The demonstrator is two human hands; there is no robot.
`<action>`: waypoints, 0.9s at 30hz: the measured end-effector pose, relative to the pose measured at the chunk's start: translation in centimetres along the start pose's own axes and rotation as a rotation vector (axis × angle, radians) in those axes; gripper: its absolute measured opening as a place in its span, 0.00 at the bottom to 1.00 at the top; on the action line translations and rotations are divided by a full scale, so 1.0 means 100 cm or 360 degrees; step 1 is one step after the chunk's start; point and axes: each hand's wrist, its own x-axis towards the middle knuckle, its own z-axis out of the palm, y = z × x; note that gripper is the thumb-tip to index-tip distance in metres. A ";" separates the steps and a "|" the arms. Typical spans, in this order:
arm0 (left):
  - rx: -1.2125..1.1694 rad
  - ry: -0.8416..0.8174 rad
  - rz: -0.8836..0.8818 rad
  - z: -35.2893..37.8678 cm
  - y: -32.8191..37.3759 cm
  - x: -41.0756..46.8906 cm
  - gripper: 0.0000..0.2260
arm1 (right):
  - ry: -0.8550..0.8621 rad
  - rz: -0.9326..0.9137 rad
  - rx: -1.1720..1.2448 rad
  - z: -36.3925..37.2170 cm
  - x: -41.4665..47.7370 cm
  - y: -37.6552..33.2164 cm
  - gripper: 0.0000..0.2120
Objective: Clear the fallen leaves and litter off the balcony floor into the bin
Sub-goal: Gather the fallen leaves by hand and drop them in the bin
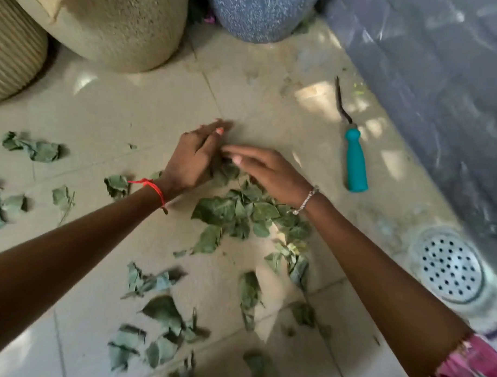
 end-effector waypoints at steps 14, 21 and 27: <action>-0.0192 0.0032 -0.0053 -0.044 0.002 -0.111 0.17 | 0.0288 0.0102 -0.0345 0.075 -0.039 -0.020 0.25; 0.0616 0.0205 -0.0050 -0.063 -0.022 -0.133 0.27 | 0.0032 0.0061 -0.0439 0.103 -0.044 -0.043 0.23; 0.0449 -0.0027 -0.0053 -0.057 -0.031 -0.139 0.31 | 0.0937 0.0522 -0.0515 0.084 -0.110 -0.029 0.27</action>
